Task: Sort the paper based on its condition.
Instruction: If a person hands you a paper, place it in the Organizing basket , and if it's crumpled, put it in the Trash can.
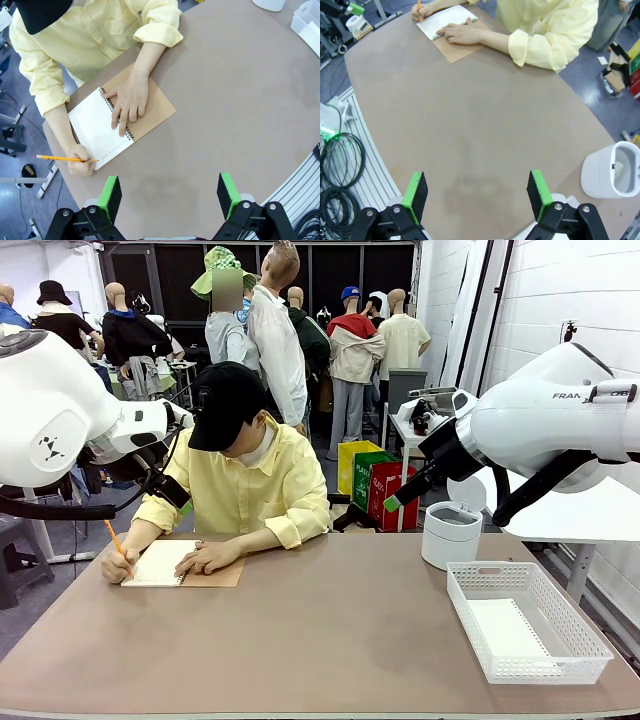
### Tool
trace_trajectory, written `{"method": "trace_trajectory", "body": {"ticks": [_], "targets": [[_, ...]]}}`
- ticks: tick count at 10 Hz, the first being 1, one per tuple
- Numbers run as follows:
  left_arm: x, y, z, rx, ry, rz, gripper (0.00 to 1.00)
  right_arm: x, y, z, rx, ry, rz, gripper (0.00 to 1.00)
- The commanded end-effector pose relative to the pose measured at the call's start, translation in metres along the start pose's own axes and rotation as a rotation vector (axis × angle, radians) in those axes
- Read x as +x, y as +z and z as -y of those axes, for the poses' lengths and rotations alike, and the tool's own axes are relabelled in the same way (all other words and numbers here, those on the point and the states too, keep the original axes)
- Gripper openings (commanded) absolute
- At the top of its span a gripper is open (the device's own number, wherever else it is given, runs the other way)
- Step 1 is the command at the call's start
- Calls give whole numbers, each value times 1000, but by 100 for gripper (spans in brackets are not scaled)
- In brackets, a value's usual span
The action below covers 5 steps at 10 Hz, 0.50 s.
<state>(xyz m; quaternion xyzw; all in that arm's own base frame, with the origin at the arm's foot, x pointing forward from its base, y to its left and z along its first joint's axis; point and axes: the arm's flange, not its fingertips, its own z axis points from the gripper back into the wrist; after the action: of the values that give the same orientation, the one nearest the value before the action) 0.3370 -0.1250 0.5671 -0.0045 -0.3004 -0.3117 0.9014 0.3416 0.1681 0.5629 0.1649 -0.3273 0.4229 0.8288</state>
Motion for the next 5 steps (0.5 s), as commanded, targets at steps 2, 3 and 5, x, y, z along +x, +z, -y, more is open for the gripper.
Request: {"method": "trace_trajectory", "body": {"ticks": [2, 3, 5], "targets": [[0, 1, -1, 1, 0, 1, 100, 0, -1, 0, 0, -1, -2, 100], [0, 1, -1, 1, 0, 1, 100, 0, -1, 0, 0, -1, -2, 100], [0, 1, -1, 1, 0, 1, 100, 0, -1, 0, 0, -1, -2, 100]]}}
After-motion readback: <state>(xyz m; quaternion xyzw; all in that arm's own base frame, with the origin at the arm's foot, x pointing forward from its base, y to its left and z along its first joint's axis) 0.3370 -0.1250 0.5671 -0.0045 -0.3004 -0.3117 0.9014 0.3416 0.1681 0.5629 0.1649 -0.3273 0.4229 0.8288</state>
